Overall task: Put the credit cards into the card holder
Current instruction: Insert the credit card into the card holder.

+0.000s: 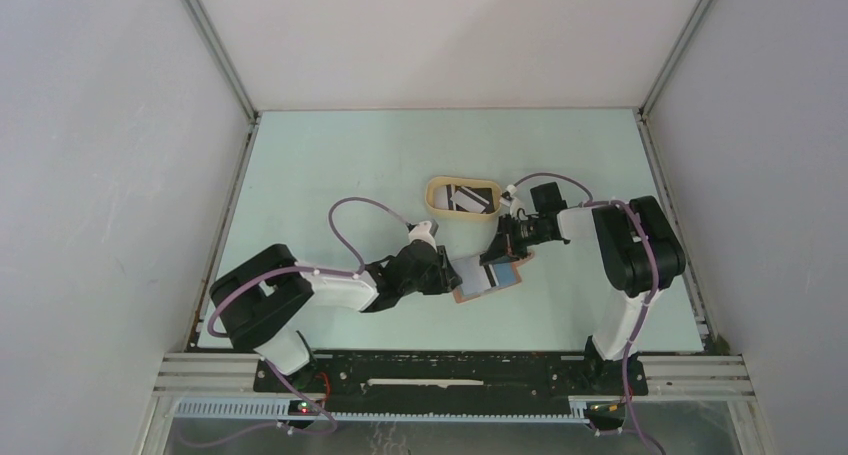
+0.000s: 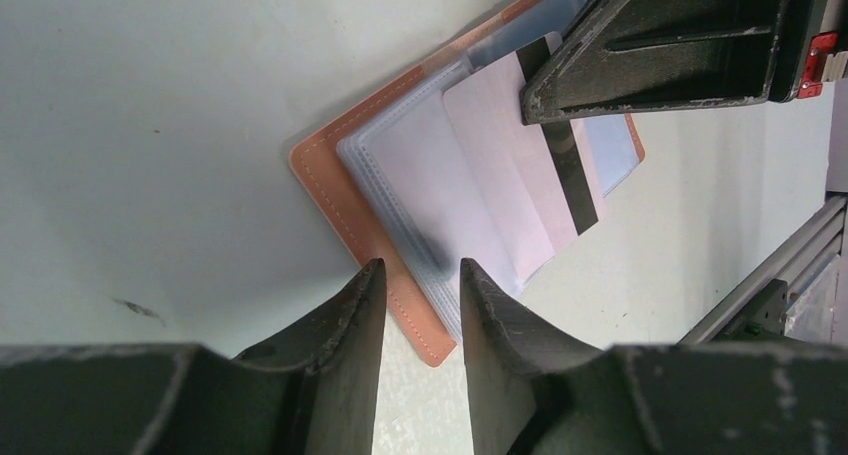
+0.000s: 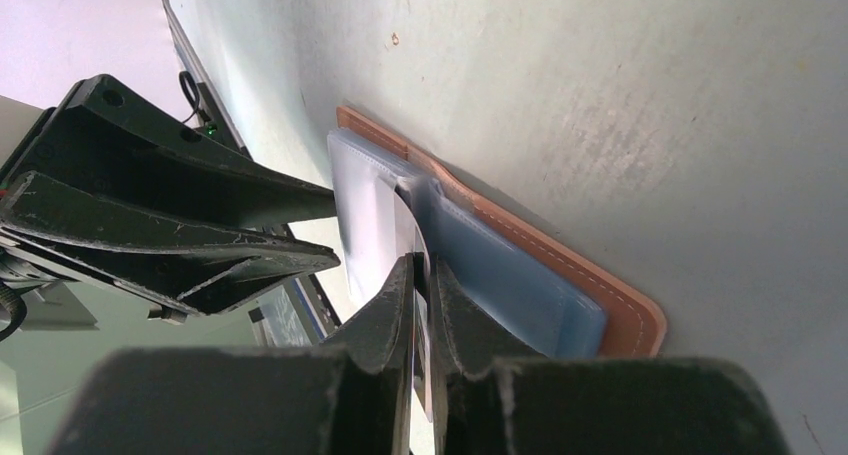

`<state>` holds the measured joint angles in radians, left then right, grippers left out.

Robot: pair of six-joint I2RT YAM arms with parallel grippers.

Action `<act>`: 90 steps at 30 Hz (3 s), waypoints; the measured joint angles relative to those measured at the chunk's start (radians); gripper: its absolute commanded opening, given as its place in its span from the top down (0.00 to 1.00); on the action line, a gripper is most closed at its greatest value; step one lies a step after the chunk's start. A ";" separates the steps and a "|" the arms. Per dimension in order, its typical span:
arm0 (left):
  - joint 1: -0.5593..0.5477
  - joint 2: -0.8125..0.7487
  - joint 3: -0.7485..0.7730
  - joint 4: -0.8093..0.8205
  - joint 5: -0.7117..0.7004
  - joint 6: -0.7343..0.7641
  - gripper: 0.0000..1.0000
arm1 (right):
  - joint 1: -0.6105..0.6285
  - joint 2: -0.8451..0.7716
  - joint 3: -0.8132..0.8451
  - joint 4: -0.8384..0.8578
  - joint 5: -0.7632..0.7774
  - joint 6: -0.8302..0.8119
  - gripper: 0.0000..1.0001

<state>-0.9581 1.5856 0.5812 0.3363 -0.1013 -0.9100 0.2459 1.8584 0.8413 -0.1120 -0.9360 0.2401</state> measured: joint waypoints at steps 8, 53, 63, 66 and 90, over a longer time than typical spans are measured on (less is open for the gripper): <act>0.000 0.014 0.008 0.013 0.003 0.000 0.66 | 0.032 0.005 0.013 -0.005 0.002 -0.008 0.83; 0.005 0.020 0.002 0.040 0.031 0.000 0.81 | 0.155 -0.118 0.037 -0.140 0.205 -0.069 0.39; 0.006 0.020 -0.008 0.091 0.045 0.000 0.81 | 0.177 -0.164 0.031 -0.176 0.261 -0.058 0.27; 0.006 0.020 -0.008 0.109 0.052 0.000 0.81 | 0.176 -0.180 0.017 -0.187 0.266 -0.058 0.26; 0.006 0.024 -0.030 0.185 0.090 0.000 0.82 | 0.089 -0.205 -0.010 -0.235 0.243 -0.056 0.25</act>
<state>-0.9520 1.6093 0.5510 0.5217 -0.0116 -0.9096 0.3351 1.6531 0.8310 -0.3470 -0.6933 0.1841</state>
